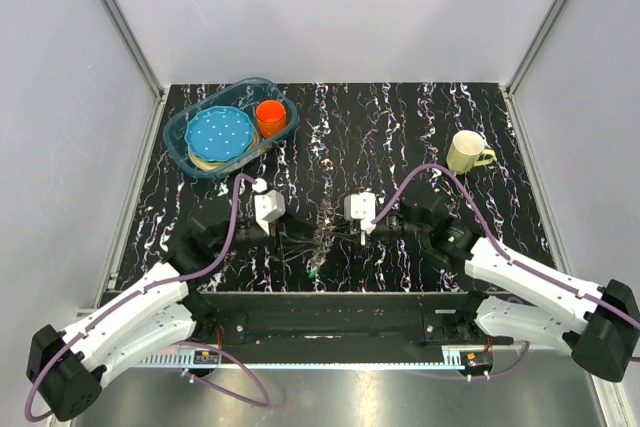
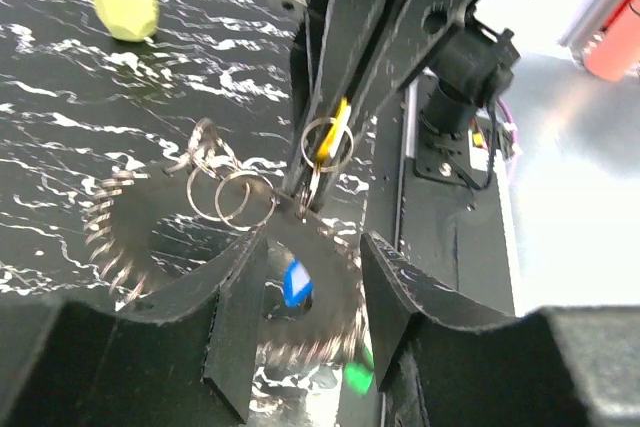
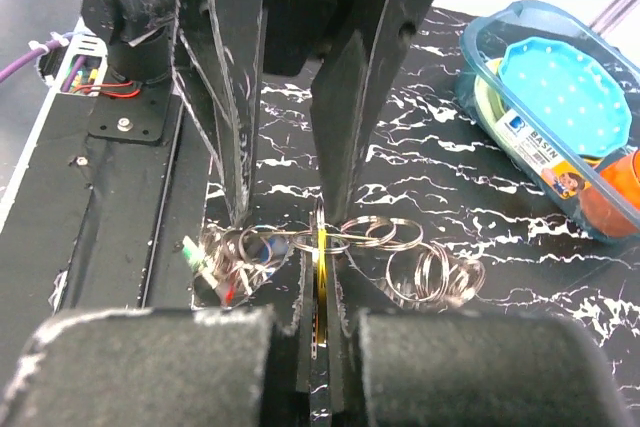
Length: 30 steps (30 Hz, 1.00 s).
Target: Remove the keys from the keyring
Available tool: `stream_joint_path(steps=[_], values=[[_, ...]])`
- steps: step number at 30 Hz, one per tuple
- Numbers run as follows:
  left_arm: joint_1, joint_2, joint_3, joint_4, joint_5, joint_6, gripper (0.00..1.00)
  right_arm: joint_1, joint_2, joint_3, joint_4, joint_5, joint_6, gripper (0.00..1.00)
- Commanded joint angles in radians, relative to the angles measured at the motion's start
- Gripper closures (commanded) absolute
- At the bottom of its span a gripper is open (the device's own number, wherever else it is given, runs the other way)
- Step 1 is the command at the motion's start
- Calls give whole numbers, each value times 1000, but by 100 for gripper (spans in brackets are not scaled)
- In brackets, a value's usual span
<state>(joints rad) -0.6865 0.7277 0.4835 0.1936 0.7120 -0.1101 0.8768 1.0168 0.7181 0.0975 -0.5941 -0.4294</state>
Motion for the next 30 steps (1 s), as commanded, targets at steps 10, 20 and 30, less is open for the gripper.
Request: stream_joint_path(steps=[10,20,30], values=[[-50,13,40,29,30,63,56,-2,-53,49,-44,-116,-63,100],[-99,42,40,70,-6,47,59,-2,-61,50,-47,-130,-62,100],[-130,67,50,66,-66,64,81,-2,-72,43,-71,-108,-63,100]])
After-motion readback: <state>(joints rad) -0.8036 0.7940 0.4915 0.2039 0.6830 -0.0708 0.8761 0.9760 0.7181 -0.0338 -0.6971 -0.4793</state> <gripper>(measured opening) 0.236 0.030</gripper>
